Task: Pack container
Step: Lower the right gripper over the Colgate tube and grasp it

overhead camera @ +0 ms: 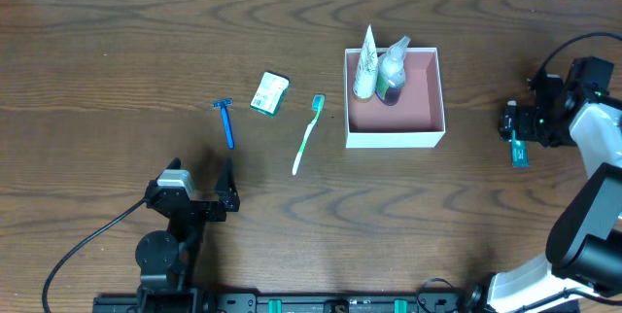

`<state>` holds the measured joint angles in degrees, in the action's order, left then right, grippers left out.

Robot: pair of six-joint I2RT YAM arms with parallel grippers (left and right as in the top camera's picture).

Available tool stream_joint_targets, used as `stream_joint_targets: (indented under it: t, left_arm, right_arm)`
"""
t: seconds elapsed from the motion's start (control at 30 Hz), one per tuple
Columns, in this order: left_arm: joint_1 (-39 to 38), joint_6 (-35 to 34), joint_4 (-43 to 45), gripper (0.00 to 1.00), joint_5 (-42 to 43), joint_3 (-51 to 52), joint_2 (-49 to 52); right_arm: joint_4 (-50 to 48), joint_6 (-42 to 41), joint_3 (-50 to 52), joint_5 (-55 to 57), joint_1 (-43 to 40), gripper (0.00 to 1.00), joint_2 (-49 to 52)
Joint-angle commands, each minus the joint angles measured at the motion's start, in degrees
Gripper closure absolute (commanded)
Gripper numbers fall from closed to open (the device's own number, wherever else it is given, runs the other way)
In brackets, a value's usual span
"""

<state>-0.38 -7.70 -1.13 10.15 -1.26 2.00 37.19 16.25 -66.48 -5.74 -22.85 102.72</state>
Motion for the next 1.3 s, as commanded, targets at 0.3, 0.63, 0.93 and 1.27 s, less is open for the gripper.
stream_joint_targets:
  t: [0.3, 0.63, 0.93, 1.27]
  left_arm:
    - [0.3, -0.5, -1.8, 0.02, 1.9, 1.0, 0.1]
    - [0.3, -0.5, -1.8, 0.02, 1.9, 1.0, 0.1]
    - [0.3, -0.5, -1.8, 0.02, 1.9, 1.0, 0.1]
    - [0.3, -0.5, -1.8, 0.02, 1.9, 1.0, 0.1]
  right_arm:
    - [-2.1, 2.3, 0.1, -0.1, -0.2, 0.01, 8.7]
    - [-2.7, 2.0, 0.1, 1.0, -0.2, 0.35, 8.7]
    - [-2.5, 0.9, 0.1, 3.6, 0.0, 0.48, 8.7]
    - [-2.4, -0.9, -0.4, 3.6, 1.0, 0.76, 8.6]
